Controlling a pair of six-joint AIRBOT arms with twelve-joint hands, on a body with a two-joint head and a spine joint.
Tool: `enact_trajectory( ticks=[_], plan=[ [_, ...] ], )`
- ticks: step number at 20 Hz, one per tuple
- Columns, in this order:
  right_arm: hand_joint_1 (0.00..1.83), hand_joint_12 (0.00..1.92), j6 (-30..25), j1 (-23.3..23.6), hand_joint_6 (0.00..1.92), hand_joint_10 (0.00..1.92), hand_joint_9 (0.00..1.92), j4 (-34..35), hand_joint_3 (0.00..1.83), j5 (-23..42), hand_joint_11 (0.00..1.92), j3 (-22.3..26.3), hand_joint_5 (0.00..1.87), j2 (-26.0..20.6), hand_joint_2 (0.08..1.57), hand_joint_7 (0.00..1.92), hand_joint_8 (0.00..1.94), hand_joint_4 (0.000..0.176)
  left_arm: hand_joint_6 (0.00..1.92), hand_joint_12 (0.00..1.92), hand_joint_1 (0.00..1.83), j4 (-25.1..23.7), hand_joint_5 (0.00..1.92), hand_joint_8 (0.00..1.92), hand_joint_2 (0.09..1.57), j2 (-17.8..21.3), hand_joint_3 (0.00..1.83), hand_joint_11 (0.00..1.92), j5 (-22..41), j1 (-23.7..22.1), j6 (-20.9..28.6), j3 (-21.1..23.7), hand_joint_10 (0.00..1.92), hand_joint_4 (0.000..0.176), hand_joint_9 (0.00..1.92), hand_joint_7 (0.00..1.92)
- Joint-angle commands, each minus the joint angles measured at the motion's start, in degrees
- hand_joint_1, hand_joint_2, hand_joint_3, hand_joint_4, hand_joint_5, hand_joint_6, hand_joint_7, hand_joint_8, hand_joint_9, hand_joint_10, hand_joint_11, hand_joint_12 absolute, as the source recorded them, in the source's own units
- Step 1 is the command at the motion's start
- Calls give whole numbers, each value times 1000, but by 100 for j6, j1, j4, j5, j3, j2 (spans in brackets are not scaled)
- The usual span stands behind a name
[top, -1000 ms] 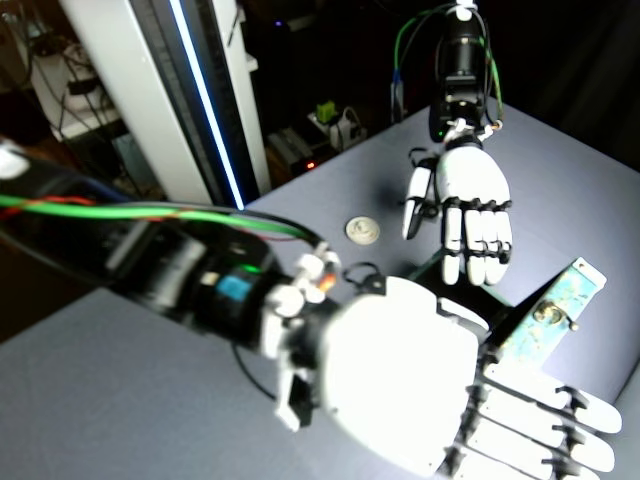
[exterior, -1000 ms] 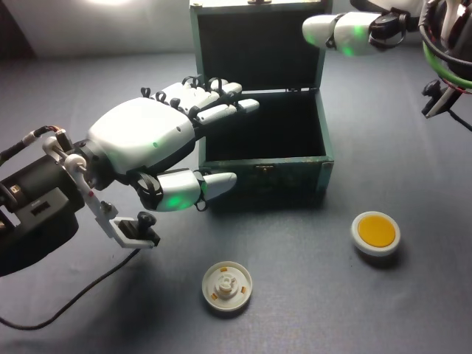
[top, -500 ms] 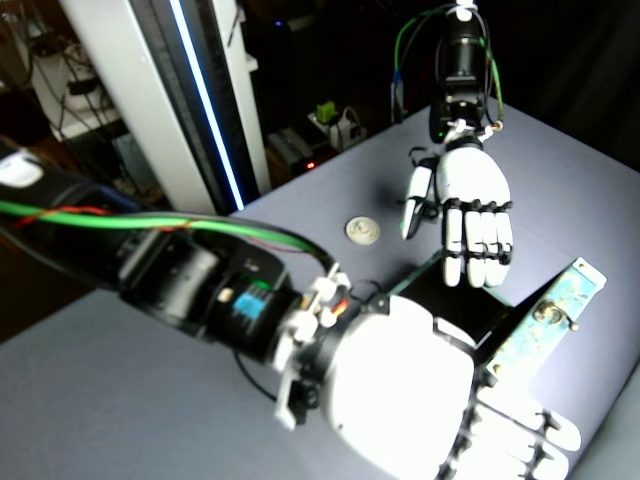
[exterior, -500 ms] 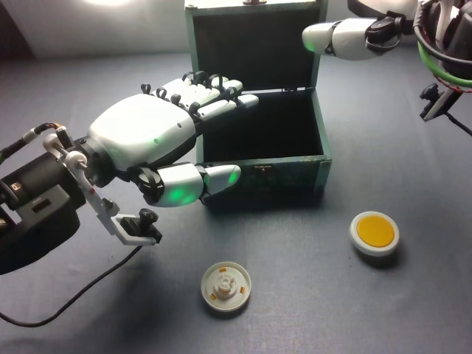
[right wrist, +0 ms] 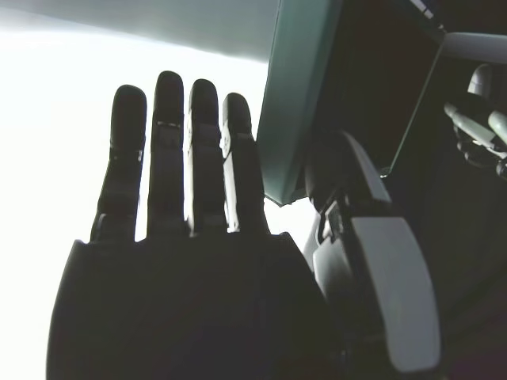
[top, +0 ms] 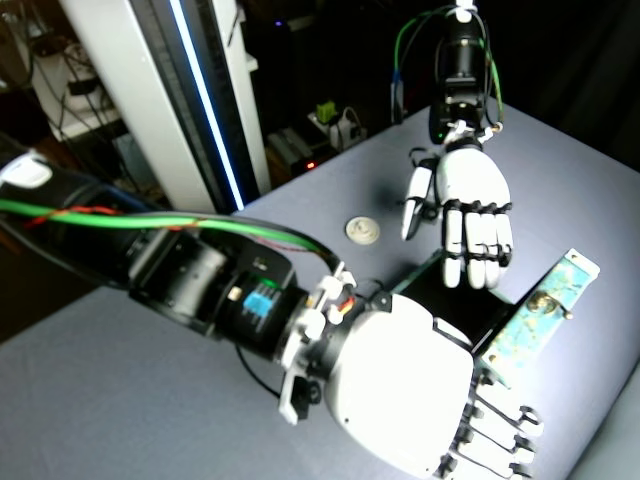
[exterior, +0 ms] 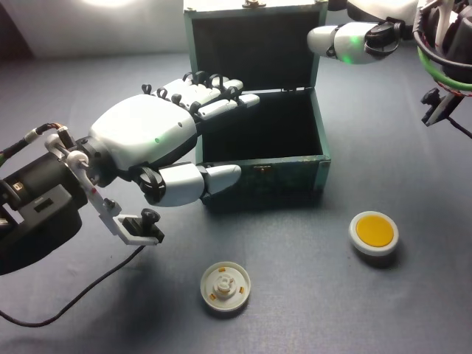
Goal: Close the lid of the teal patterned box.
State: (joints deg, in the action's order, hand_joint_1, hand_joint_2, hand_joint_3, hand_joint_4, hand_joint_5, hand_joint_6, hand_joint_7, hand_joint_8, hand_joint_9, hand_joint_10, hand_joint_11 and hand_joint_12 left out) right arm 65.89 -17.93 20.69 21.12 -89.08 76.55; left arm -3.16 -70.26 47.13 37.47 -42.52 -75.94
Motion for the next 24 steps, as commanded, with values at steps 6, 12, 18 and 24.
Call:
enact_trajectory(
  ticks=[6,12,18,24],
  plan=[
    [100,1320,-18,30,0,203,292,-274,2,804,0,375,324,-58,1439,429,5,0,1,634,173,220,91,0,1408,23,1,0,806,23,35,1,3,34,13,2],
    [85,1575,-19,-212,1,268,378,-400,0,1260,0,934,307,-526,1437,464,13,0,7,600,171,452,83,2,1404,192,0,0,1174,295,34,178,5,24,12,12],
    [212,1653,-51,-596,825,779,11,-592,0,1918,0,1647,202,-1118,1418,343,5,0,2,589,109,688,71,1,1384,376,0,0,1546,674,32,394,2,0,12,26],
    [159,1824,-433,-1040,277,1045,218,-854,0,2432,40,2035,282,-1396,1397,549,83,0,9,444,181,795,50,0,1405,438,0,0,1698,945,32,542,0,57,0,0]
  ],
)
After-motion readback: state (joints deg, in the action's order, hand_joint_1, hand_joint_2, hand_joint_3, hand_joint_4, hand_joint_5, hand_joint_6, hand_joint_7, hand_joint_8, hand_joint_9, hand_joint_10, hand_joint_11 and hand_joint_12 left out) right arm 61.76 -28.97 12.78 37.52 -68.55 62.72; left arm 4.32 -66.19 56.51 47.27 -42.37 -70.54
